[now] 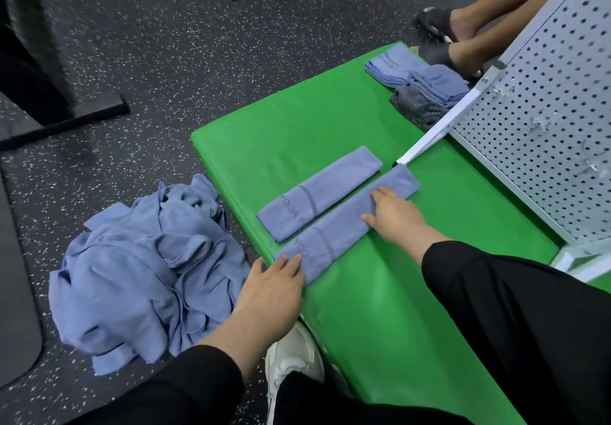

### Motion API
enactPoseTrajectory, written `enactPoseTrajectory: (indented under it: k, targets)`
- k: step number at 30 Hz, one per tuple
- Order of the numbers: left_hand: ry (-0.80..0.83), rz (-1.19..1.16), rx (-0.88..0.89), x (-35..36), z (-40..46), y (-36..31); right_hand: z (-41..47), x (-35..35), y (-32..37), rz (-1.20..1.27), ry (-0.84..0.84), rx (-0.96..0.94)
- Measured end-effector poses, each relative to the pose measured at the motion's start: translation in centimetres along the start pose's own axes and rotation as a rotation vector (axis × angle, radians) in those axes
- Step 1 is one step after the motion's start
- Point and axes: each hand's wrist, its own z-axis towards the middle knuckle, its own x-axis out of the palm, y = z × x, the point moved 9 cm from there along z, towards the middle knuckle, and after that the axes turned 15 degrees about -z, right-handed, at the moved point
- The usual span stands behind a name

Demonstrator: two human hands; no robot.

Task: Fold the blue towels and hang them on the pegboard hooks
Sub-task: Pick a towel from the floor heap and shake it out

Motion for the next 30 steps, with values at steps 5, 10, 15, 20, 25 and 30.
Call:
enactPoseTrajectory:
  k: [5,10,15,20,25,30]
  targets:
    - [-0.148,-0.110,0.055,-2.1,-1.6,0.9,-1.4,-5.7,4.6,0.003,-0.192,-0.073]
    - [-0.233,-0.148,-0.022,-4.4,-6.1,6.4,-3.6,-10.6,16.8,-0.036,-0.094,-0.440]
    - [-0.289,-0.123,-0.231,-6.8,-13.7,15.3,-7.6,-15.0,29.3,-0.339,0.006,-0.747]
    - [-0.319,-0.140,-0.469,-5.9,-21.1,23.5,-9.1,-16.0,39.5,-0.443,-0.029,-0.825]
    - [-0.423,-0.347,-0.602,-4.5,-24.3,27.5,-8.4,-10.6,46.6,-0.304,-0.010,-0.731]
    - [-0.518,-0.525,-0.623,-3.3,-25.1,28.0,-6.6,-4.5,47.6,-0.233,0.034,-0.596]
